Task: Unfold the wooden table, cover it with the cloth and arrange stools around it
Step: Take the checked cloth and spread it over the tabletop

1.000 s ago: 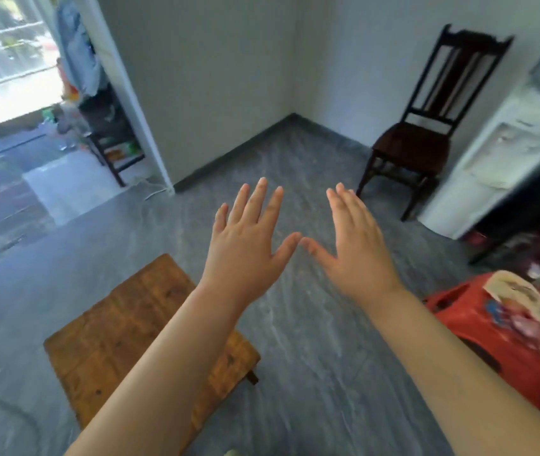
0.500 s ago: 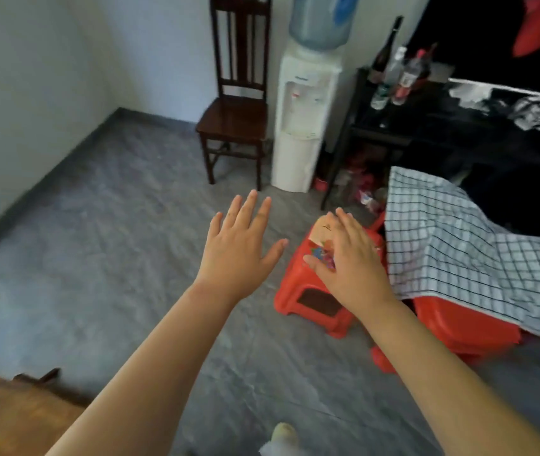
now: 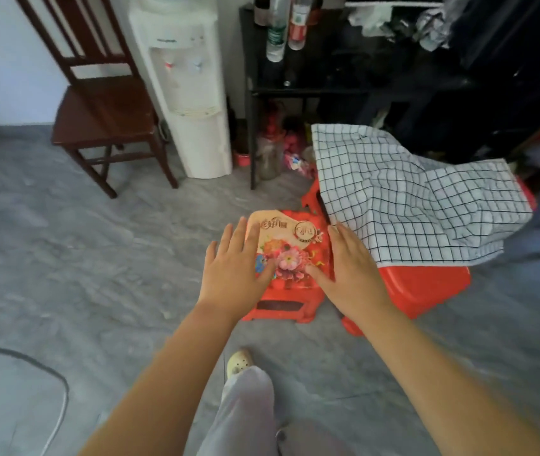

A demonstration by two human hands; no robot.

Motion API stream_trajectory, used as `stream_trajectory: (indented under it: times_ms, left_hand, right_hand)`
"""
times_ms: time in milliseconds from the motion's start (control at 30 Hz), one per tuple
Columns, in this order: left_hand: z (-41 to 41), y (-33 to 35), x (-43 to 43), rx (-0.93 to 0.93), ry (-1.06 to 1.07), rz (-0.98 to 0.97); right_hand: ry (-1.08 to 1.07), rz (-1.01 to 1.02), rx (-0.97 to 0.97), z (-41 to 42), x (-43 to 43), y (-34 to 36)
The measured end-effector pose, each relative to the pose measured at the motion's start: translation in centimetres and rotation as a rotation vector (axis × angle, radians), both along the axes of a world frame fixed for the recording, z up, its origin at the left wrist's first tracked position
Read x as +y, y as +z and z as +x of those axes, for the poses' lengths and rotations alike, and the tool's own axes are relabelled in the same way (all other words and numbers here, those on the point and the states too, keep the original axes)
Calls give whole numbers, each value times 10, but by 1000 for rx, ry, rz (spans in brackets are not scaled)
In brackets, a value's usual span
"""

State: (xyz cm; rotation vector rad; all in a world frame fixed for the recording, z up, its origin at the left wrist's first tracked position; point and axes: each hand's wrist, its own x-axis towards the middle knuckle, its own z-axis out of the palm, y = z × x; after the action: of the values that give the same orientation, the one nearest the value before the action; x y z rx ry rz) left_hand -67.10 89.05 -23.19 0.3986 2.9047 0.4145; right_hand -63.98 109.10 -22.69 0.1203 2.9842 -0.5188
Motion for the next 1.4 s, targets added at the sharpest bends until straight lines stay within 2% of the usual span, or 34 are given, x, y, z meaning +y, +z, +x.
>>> stream_trajectory:
  times_ms: [233, 467, 633, 833, 1000, 1200, 1400]
  left_hand:
    - [-68, -6, 65, -37, -204, -7]
    - [-98, -5, 160, -55, -314, 27]
    - [-90, -38, 249, -109, -329, -17]
    - [-58, -105, 375, -258, -270, -76]
    - [-38, -127, 455, -341, -279, -115]
    - [-36, -140, 506, -357, -290, -128]
    - [-37, -189, 575, -367, -315, -172]
  right_hand:
    - [-145, 44, -25, -36, 44, 0]
    - [-263, 42, -24, -47, 134, -2]
    - [-272, 20, -99, -42, 226, -38]
    - [-181, 21, -295, -31, 361, -97]
    - [-131, 43, -385, -26, 457, -113]
    - [-139, 39, -397, -17, 512, -131]
    - [-154, -11, -398, -13, 563, -184]
